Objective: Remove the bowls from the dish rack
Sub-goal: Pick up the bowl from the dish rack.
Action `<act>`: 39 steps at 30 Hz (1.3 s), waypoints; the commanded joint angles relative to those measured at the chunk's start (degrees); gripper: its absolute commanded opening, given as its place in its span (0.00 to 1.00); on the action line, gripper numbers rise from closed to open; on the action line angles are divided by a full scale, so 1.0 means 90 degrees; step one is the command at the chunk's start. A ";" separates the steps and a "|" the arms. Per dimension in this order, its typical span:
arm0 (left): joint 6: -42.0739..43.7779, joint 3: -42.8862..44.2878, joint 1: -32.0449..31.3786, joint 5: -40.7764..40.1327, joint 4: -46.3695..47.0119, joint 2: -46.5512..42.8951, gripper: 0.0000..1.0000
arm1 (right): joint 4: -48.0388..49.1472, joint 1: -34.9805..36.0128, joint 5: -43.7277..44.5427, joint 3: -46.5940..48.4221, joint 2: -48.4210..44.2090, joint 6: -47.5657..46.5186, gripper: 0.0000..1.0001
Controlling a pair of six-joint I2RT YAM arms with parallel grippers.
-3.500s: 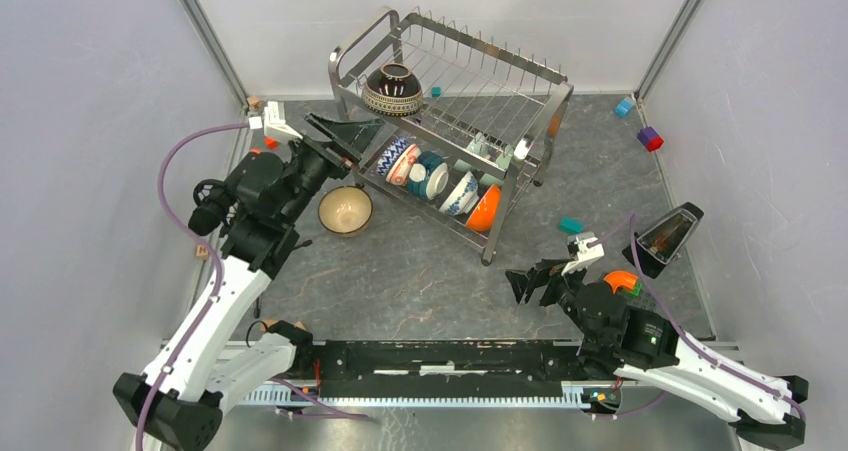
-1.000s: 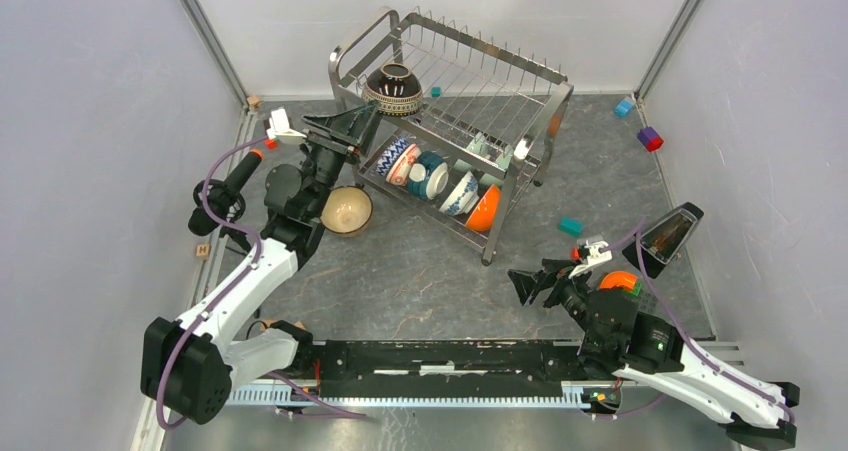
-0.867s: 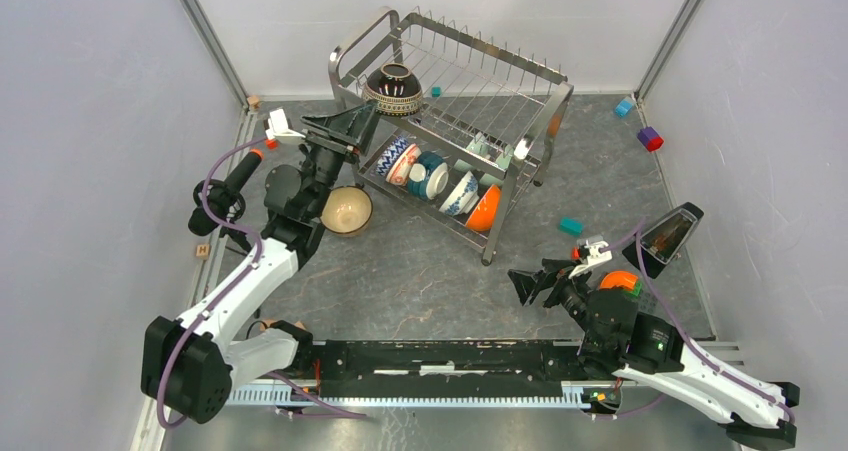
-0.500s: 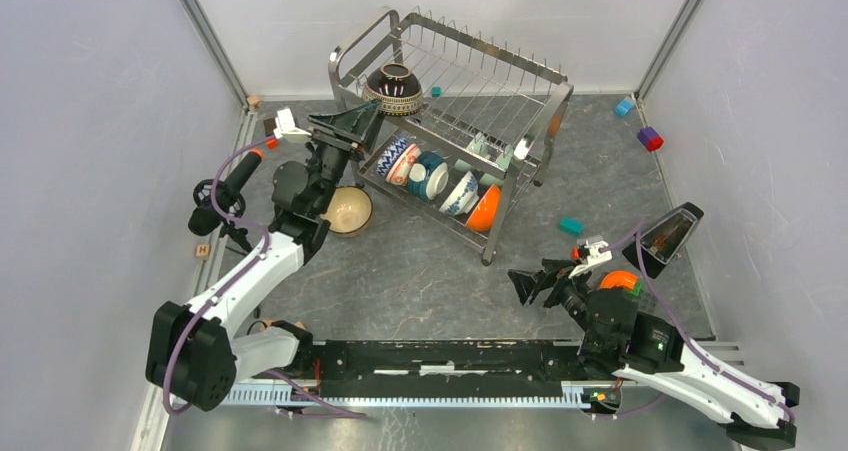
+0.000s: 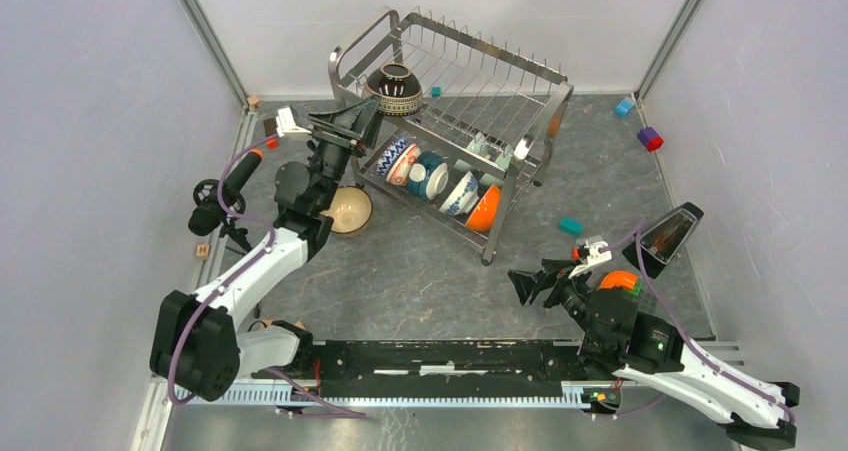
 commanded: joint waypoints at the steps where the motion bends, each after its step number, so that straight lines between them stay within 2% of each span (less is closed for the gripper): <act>1: -0.0175 0.0141 0.0021 -0.0038 0.0428 0.0103 0.59 | 0.0183 0.0020 0.0007 -0.0023 -0.0101 -0.0052 0.96; 16: -0.0534 0.0218 0.0017 -0.0038 0.1328 0.0768 0.55 | 0.0225 0.0018 0.0014 -0.0044 -0.0022 -0.0085 0.96; 39: -0.0344 0.0800 0.0003 -0.0038 0.1403 0.1067 0.27 | 0.0191 0.0018 -0.0086 -0.0045 -0.0118 -0.0040 0.96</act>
